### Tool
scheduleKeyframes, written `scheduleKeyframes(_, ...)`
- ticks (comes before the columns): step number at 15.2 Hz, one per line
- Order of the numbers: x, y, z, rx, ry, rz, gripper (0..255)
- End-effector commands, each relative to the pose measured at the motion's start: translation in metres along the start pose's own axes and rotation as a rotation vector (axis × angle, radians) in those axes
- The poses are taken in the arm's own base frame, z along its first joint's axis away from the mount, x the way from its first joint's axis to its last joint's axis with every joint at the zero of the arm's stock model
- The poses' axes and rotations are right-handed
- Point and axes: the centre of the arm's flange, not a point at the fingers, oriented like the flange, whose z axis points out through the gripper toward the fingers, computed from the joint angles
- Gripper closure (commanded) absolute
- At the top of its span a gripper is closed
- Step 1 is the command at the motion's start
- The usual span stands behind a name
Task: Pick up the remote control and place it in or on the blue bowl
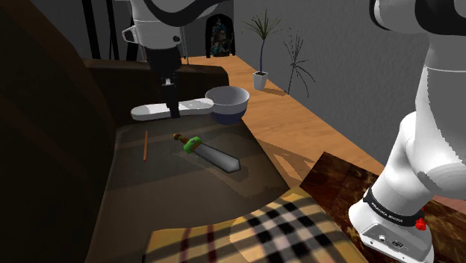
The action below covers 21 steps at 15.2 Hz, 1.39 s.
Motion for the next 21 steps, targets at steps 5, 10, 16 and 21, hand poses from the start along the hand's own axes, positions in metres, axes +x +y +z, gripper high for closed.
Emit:
scheduleKeyframes(5,-0.052,0.061,0.001,0.0,0.0,-0.001,255)
scheduleKeyframes(10,-0.095,0.112,0.001,0.0,0.0,-0.001,255)
scheduleKeyframes(16,-0.146,0.172,0.001,0.0,0.0,-0.001,255)
scheduleKeyframes(21,-0.189,0.223,0.001,0.0,0.0,-0.001,255)
